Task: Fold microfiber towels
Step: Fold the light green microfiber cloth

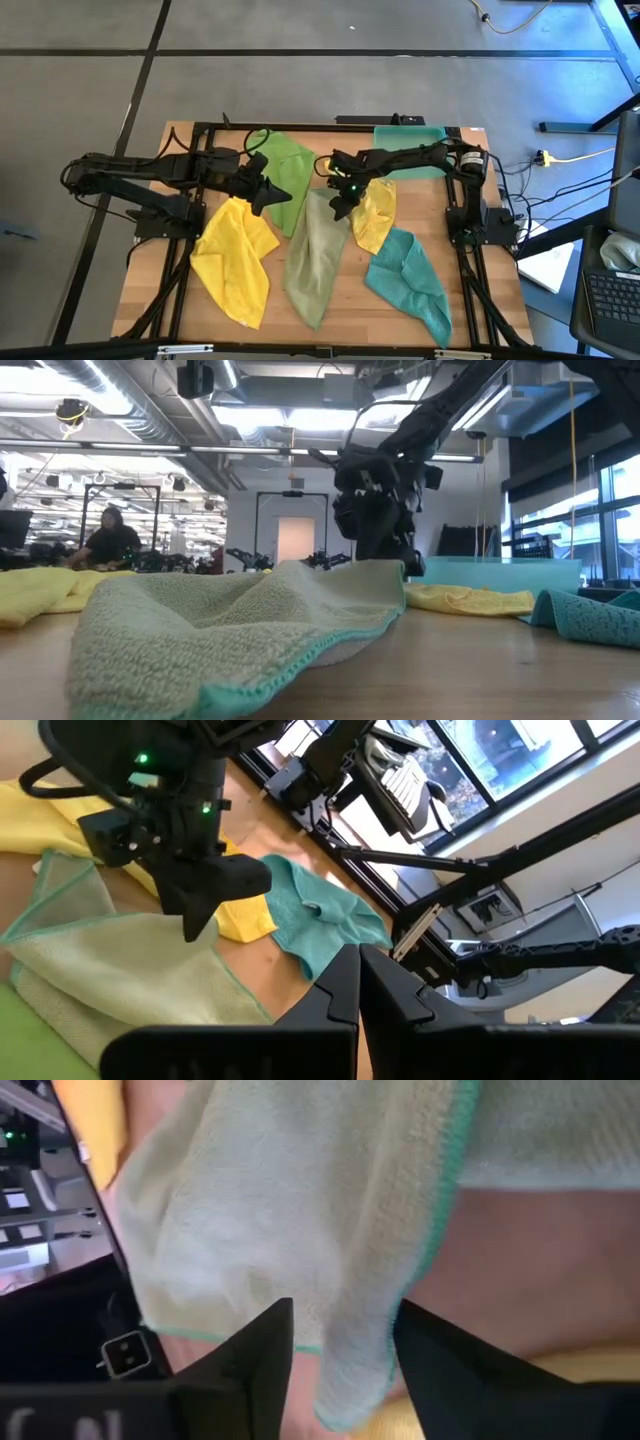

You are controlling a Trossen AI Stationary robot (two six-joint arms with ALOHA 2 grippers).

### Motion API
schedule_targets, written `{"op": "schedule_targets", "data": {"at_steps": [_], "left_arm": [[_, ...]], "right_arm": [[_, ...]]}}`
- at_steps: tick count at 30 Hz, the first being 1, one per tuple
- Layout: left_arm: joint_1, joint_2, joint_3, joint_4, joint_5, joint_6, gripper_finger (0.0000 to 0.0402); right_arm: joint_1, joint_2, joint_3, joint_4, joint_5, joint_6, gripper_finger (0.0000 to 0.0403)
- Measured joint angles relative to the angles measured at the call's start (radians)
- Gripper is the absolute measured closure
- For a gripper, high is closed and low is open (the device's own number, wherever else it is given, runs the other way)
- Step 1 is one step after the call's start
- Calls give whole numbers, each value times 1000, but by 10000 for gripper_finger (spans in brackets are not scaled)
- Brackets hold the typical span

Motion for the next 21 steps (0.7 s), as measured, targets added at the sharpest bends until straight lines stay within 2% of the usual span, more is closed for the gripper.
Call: {"op": "schedule_targets", "data": {"at_steps": [8, 16, 21], "left_arm": [[0, 0, 0, 0, -5, -2, 401], [-1, 0, 0, 1, -7, -5, 401], [-1, 0, 0, 1, -7, -5, 401]], "right_arm": [[-7, -55, 0, -32, -27, -52, 274], [19, -61, 0, -46, -34, -74, 288], [44, -61, 0, -55, 33, -80, 288]]}}
